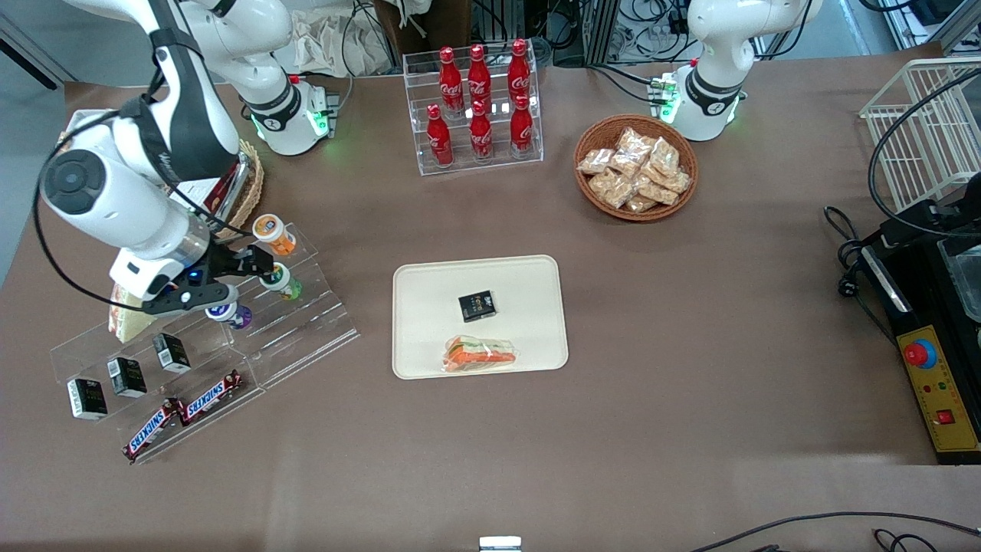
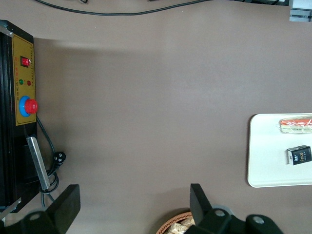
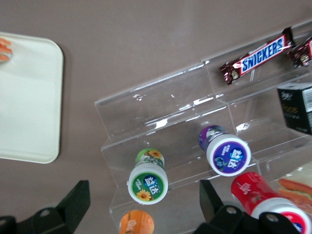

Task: Place green gum on tray
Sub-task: 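Close the right gripper on the green-labelled bottle's cap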

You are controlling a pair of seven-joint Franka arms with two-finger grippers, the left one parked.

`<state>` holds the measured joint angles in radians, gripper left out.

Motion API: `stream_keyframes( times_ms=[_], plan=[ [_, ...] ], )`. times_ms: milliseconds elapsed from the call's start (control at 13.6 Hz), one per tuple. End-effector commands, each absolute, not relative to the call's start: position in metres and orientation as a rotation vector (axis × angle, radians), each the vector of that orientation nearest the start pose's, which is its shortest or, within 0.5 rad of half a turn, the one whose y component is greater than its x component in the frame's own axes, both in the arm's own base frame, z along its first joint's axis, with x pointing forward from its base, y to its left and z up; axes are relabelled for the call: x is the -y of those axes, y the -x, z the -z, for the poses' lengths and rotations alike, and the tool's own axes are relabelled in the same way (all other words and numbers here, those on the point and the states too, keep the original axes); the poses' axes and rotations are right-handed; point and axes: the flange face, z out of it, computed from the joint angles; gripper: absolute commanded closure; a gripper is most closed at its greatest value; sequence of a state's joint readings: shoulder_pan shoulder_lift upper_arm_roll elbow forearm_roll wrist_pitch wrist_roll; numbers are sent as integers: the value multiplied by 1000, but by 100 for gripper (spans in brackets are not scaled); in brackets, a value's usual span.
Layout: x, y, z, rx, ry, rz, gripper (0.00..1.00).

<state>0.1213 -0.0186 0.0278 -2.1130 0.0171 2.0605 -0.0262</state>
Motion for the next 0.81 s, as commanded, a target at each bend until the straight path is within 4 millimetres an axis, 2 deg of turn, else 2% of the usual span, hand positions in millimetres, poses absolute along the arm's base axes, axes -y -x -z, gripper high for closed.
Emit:
stream_keyframes(
  times_ms=[0,221,663,737],
  plan=[
    [-75,-493,-390,278,3103,0,0],
    [-74,-477,-355,277,3104,17,0],
    [-75,-476,-322,259,3101,36,1],
    [-75,-476,-318,244,3102,24,8]
  ],
)
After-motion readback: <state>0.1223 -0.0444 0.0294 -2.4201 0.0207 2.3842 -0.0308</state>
